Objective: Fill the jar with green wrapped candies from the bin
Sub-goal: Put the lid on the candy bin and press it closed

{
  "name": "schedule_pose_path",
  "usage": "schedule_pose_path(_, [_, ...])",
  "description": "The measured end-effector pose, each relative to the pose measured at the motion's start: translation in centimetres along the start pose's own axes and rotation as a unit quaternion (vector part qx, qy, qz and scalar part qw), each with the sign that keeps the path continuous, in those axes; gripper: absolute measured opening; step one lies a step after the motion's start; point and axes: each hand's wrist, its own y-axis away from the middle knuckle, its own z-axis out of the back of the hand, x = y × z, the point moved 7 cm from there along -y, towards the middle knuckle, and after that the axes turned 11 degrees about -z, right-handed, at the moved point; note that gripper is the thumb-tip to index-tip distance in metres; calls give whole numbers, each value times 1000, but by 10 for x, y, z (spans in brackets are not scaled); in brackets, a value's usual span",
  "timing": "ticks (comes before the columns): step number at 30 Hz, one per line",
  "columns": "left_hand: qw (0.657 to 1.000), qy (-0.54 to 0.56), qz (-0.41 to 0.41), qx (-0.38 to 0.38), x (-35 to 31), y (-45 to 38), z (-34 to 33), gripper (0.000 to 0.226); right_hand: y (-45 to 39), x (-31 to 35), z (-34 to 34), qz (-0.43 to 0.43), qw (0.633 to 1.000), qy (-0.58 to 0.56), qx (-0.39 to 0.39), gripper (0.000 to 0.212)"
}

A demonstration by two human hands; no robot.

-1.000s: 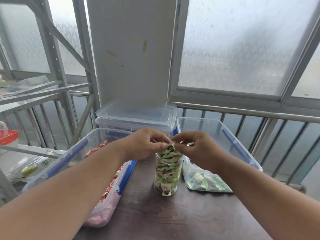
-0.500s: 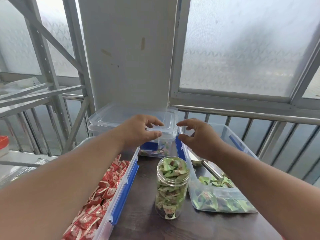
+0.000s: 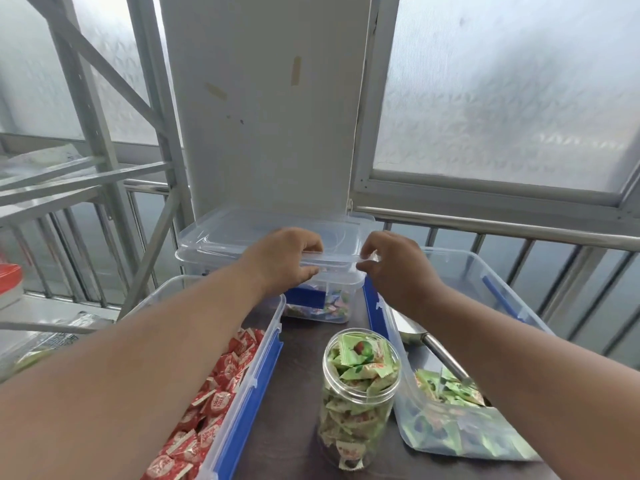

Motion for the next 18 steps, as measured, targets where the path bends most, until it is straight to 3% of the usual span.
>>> schedule_pose_path(6, [988,-24,-95,-121,-40,-1,37,13,27,3,64,-7,994,-74,-81,13])
schedule_pose_path(18, [959,-36,-198,-199,-172,-9,112,19,110,6,205,55,975,-89,-194,15])
